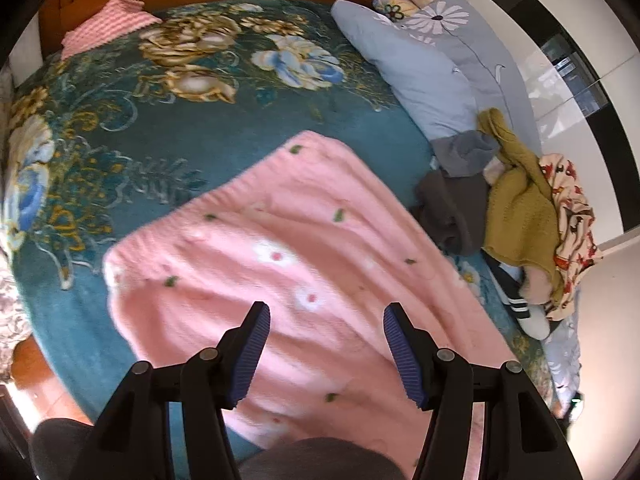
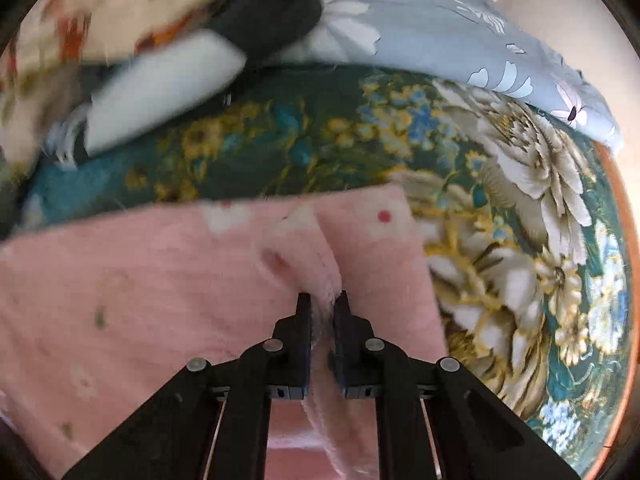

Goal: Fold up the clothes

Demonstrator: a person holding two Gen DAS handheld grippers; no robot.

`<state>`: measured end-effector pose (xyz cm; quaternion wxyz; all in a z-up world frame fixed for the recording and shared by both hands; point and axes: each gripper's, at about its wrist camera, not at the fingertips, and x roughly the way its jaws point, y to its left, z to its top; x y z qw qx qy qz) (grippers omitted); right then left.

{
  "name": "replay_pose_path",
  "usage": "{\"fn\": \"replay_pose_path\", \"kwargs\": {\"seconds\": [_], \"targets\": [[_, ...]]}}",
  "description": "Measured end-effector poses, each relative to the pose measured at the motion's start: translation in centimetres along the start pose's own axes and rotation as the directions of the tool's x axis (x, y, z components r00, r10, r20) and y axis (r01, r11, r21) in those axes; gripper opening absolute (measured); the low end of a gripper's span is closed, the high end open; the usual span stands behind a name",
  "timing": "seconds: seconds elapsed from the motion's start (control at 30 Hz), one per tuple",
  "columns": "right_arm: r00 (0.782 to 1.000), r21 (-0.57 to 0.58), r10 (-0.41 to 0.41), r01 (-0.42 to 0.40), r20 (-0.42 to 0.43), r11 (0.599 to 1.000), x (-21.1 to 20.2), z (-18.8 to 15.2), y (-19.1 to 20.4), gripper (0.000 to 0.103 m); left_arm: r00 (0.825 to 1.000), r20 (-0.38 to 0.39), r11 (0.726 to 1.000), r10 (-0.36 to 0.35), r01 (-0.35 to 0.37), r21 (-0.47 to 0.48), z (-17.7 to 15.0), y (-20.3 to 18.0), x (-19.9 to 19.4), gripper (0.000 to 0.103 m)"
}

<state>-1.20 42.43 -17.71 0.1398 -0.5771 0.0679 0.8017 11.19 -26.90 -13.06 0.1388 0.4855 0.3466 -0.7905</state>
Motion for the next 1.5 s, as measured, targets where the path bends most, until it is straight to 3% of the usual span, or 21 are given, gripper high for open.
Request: {"fn": "replay_pose_path", "kwargs": {"seconds": [0.13,0.23,0.33,0.37,0.47,0.53,0.73,0.8,0.9,1.0,1.17,1.27,1.43,1.5], "targets": [[0.993,0.125,-0.073,0.061,0.098,0.99,-2.9,2.0,-6.4,0.009,0.999,0.015,0.999,0.042,-0.042,-0.007,0.6,1.9,-0.8,0.063],[0.989,0.246,-0.116,0.09,0.095,0.965,-3.5,2.9,-11.4,0.009,0.999,0.011,0.998,0.051,-0.051,-0.038,1.1,3.4,-0.5,0.063],[0.991,0.336,-0.103,0.068,0.085,0.939,-3.1,2.8,-13.6,0.01,0.998,0.001,0.995,0.059,-0.059,-0.076,1.5,4.9,-0.1,0.063],[0.991,0.361,-0.103,0.067,0.082,0.93,-3.0,2.7,-14.1,0.014,0.998,-0.002,0.994,0.063,-0.063,-0.087,1.6,5.4,0.0,0.063],[0.978,0.404,-0.189,0.14,0.084,0.904,-3.9,2.1,-14.8,0.044,0.997,-0.012,0.99,0.074,-0.074,-0.121,1.9,6.9,0.4,0.063],[0.977,0.44,-0.186,0.123,0.103,0.889,-4.7,1.5,-15.7,0.046,0.996,-0.003,0.988,0.093,-0.093,-0.127,2.1,8.0,0.0,0.063],[0.983,0.43,-0.045,-0.036,0.176,0.902,-8.0,-4.4,-15.3,0.047,0.993,-0.017,0.979,0.121,-0.122,-0.164,0.4,12.8,0.2,0.063],[0.987,0.431,0.02,-0.088,0.16,0.898,-8.7,-8.1,-14.9,0.056,0.99,-0.052,0.973,0.134,-0.142,-0.18,-0.6,14.4,1.5,0.063],[0.993,0.466,0.074,-0.109,0.093,0.878,-8.9,-14.2,-14.9,0.056,0.989,-0.09,0.97,0.116,-0.133,-0.206,-1.4,15.9,3.4,0.063],[0.99,0.561,0.123,-0.137,0.062,0.817,-9.5,-19.8,-15.9,0.056,0.993,-0.095,0.971,0.066,-0.086,-0.225,-1.7,16.6,4.8,0.061],[0.973,0.72,0.229,-0.178,0.028,0.67,-9.8,-28.2,-17.8,0.057,0.997,-0.059,0.972,0.054,-0.066,-0.225,-1.5,16.5,5.4,0.059],[0.961,0.774,0.274,-0.198,0.033,0.601,-9.5,-31.3,-17.8,0.057,0.998,-0.057,0.975,0.035,-0.047,-0.218,-1.3,16.6,5.4,0.041],[0.945,0.824,0.322,-0.232,0.064,0.517,-8.1,-34.5,-15.6,0.057,0.997,-0.069,0.975,-0.024,0.008,-0.223,-1.6,16.6,5.5,0.035],[0.95,0.838,0.302,-0.233,0.086,0.494,-7.8,-34.9,-14.9,0.06,0.997,-0.071,0.972,-0.041,0.023,-0.234,-1.7,16.7,5.5,0.027]]}}
